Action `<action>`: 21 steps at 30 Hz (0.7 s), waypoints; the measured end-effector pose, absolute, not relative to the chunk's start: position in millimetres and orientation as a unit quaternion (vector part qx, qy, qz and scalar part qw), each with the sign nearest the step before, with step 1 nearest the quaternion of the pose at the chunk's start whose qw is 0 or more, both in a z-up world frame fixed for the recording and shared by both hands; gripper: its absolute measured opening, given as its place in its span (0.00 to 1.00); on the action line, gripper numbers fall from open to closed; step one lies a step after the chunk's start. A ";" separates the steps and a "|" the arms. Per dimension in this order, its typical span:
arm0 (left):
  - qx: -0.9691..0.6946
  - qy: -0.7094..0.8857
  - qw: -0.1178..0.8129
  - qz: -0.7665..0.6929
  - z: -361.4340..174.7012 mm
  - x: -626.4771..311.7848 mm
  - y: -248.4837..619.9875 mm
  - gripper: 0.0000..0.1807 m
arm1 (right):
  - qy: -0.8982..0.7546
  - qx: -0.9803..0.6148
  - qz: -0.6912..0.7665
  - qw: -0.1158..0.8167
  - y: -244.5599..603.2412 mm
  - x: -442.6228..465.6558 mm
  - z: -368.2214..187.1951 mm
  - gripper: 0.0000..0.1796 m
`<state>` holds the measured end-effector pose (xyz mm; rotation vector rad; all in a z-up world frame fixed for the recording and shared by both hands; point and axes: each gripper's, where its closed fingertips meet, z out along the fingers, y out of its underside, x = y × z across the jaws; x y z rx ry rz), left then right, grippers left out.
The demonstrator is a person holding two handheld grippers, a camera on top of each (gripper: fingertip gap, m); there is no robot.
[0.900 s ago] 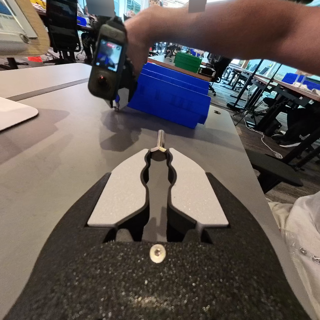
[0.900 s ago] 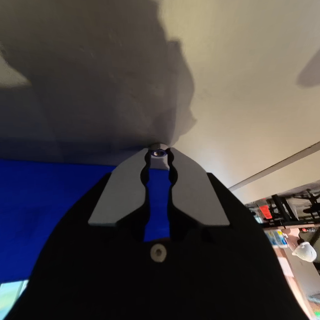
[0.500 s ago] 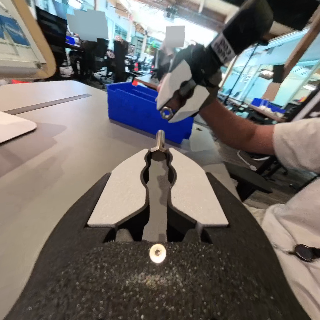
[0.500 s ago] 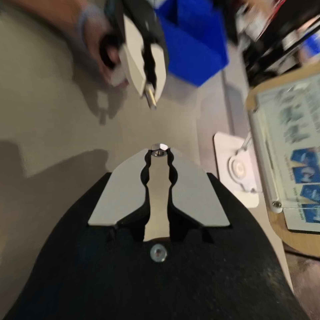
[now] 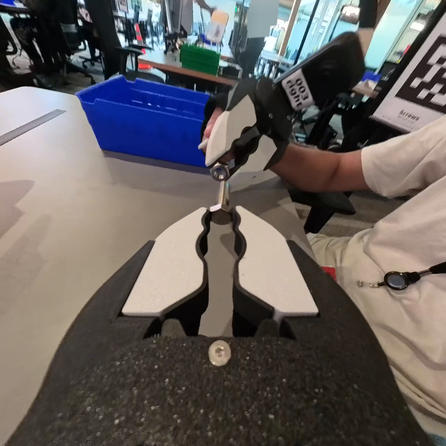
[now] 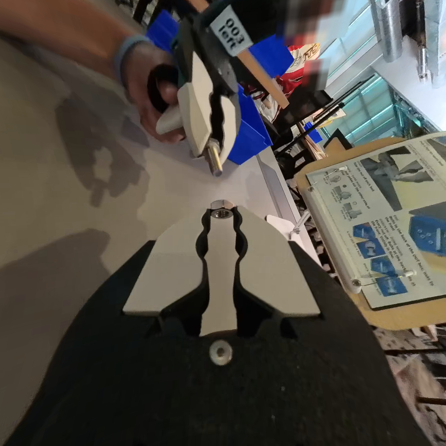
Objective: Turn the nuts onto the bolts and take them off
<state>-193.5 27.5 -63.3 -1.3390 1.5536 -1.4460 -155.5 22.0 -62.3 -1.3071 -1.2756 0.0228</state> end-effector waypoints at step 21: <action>-0.550 0.537 0.183 -0.612 -73.7 -180.9 36.4 0.09 | -0.618 -0.511 -0.131 0.583 41.7 -167.1 -69.3 0.10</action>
